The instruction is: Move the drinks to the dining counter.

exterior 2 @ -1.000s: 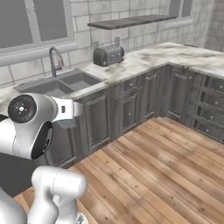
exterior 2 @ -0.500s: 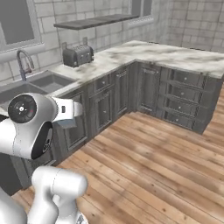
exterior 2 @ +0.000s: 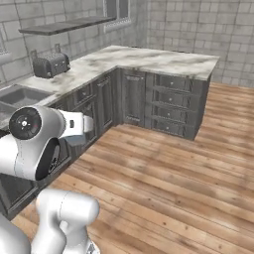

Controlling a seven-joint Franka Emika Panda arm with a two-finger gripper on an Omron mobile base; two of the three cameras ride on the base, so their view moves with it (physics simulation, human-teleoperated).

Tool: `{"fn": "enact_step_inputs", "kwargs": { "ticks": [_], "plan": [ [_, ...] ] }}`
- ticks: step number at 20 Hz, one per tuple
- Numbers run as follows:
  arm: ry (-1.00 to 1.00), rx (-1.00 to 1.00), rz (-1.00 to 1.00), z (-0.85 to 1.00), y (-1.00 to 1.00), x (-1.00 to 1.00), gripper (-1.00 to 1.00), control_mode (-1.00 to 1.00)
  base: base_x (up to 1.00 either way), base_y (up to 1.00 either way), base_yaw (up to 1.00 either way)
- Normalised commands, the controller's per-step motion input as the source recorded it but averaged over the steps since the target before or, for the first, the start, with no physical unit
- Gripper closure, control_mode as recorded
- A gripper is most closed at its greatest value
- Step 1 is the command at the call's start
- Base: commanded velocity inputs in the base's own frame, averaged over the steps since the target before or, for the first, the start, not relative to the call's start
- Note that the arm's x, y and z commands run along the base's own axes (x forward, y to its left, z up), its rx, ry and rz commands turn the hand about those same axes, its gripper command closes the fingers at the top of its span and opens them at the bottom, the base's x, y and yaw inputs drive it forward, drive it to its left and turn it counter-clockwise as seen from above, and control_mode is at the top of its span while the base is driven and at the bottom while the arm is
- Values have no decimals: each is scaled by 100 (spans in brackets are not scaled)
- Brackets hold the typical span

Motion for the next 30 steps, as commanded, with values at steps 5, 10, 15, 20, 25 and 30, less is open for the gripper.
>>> {"fn": "enact_step_inputs", "kwargs": {
  "ticks": [5,10,15,20,25,30],
  "plan": [
    [0,0,0,0,0,0,100,100,-1,-29,-35],
    [0,0,0,0,0,0,100,100,0,-26,-34],
    [0,0,0,0,0,0,100,100,0,-13,-31],
    [0,0,0,0,0,0,100,100,0,-4,-28],
    [0,0,0,0,0,0,100,100,11,3,-20],
    [0,0,0,0,0,0,100,100,42,16,-11]
  ]
}}
